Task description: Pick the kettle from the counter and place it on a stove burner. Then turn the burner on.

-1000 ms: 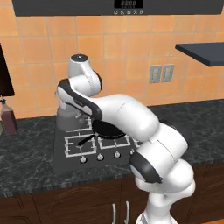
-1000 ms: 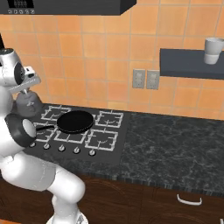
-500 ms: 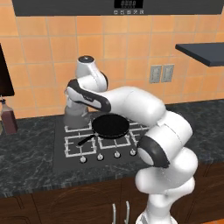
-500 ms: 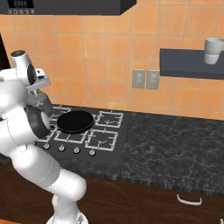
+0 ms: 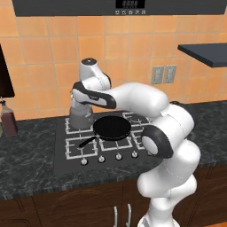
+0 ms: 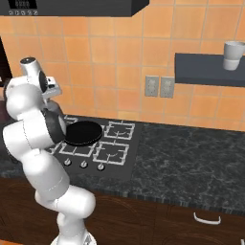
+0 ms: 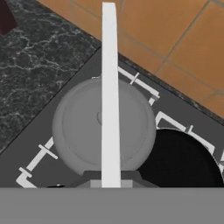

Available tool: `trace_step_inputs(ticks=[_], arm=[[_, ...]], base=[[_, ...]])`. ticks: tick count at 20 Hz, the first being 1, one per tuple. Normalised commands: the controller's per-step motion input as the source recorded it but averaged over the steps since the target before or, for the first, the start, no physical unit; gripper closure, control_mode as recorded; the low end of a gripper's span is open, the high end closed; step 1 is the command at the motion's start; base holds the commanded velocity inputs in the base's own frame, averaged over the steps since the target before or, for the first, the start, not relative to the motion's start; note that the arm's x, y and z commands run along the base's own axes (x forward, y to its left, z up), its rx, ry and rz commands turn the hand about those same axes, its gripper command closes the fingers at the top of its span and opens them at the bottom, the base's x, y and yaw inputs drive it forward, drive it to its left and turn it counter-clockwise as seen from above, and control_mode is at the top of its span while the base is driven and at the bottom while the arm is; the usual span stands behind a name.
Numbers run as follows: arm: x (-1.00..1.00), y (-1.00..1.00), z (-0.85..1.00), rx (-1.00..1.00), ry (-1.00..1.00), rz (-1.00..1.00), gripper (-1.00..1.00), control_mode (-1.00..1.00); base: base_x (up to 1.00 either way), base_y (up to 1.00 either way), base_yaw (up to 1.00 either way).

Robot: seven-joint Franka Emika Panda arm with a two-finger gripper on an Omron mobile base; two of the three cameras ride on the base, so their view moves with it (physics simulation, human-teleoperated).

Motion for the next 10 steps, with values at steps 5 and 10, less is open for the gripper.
trace_step_inputs(ticks=[5,10], arm=[[0.28,0.00,-0.08,0.00,0.01,-0.03,1.00,-1.00],[0.16,0.00,-0.13,0.00,0.03,-0.01,1.00,-1.00]], base=[[0.00,0.00,0.00],[0.00,0.00,0.00]])
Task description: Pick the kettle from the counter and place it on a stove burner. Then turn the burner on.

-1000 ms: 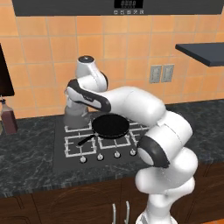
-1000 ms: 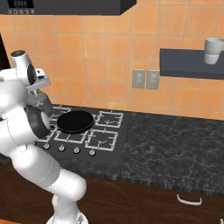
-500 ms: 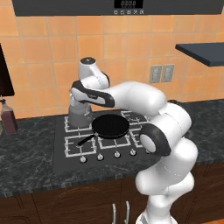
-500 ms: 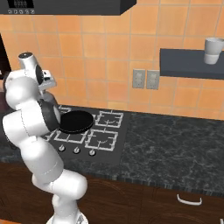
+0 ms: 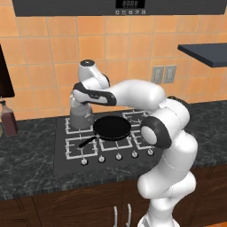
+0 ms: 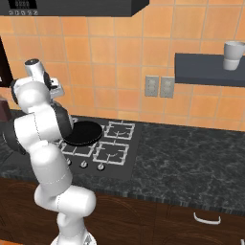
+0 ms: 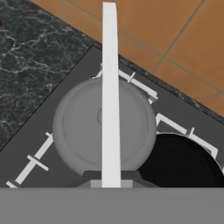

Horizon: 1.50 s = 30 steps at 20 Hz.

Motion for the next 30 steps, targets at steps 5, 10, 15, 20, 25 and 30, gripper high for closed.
trace_step_inputs(ticks=[5,10,15,20,25,30], arm=[[0.01,0.00,-0.18,0.00,0.04,0.00,1.00,-1.00],[0.09,0.00,-0.22,0.00,0.02,0.00,1.00,-1.00],[0.19,0.00,-0.02,0.00,0.00,0.00,1.00,-1.00],[0.25,0.06,0.00,0.00,0.00,0.00,1.00,-1.00],[0.23,0.03,-0.04,0.00,0.00,0.00,1.00,-1.00],[0.09,0.00,-0.23,0.00,0.00,0.00,1.00,-1.00]], base=[[0.00,0.00,0.00],[0.00,0.00,0.00],[0.00,0.00,0.00],[0.00,0.00,0.00],[0.00,0.00,0.00],[0.00,0.00,0.00]])
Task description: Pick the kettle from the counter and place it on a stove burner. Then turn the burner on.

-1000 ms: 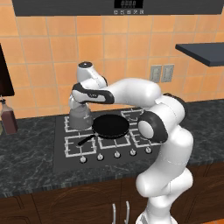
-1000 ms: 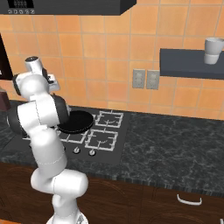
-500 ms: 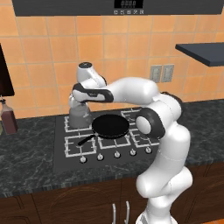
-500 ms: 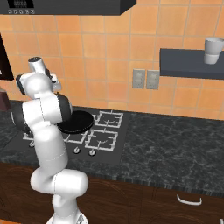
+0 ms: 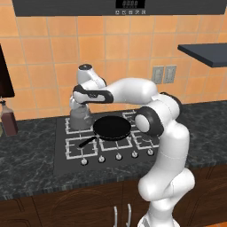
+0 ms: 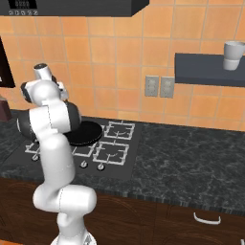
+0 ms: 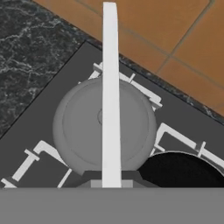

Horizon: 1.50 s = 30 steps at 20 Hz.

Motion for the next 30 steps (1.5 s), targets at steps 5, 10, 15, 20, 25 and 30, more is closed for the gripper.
trace_step_inputs(ticks=[5,10,15,20,25,30], arm=[[0.13,0.03,-0.27,0.00,0.00,0.00,1.00,-1.00],[0.20,0.00,-0.03,0.00,0.00,0.00,1.00,-1.00],[0.33,0.03,0.00,0.00,0.00,0.00,1.00,-1.00],[0.18,0.05,0.00,0.00,0.00,0.00,1.00,-1.00],[0.04,0.06,0.00,0.00,0.00,0.00,1.00,-1.00],[0.02,0.07,0.00,-0.01,-0.07,0.00,1.00,-1.00]], base=[[0.00,0.00,0.00],[0.00,0.00,0.00],[0.00,0.00,0.00],[0.00,0.00,0.00],[0.00,0.00,0.00],[0.00,0.00,0.00]])
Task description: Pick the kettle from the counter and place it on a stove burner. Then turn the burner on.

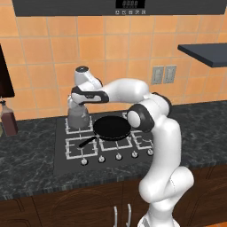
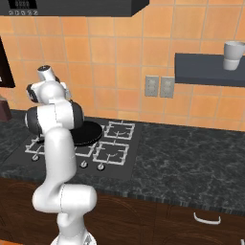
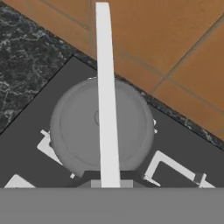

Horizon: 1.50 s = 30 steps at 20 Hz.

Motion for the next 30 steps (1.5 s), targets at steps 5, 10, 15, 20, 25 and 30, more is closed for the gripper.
trace_step_inputs(ticks=[5,10,15,20,25,30], arm=[[0.00,0.00,0.00,0.00,-0.10,0.00,1.00,-1.00],[0.00,0.00,0.00,0.00,0.01,0.00,1.00,-1.00],[0.01,0.00,0.00,0.02,0.08,0.00,1.00,-1.00],[0.00,0.17,0.00,0.00,0.11,0.03,1.00,-1.00],[0.01,0.12,0.00,0.00,0.00,0.03,1.00,-1.00],[0.05,0.01,0.00,0.05,0.00,0.00,1.00,-1.00]], base=[[0.00,0.00,0.00],[0.00,0.00,0.00],[0.00,0.00,0.00],[0.00,0.00,0.00],[0.00,0.00,0.00],[0.00,0.00,0.00]])
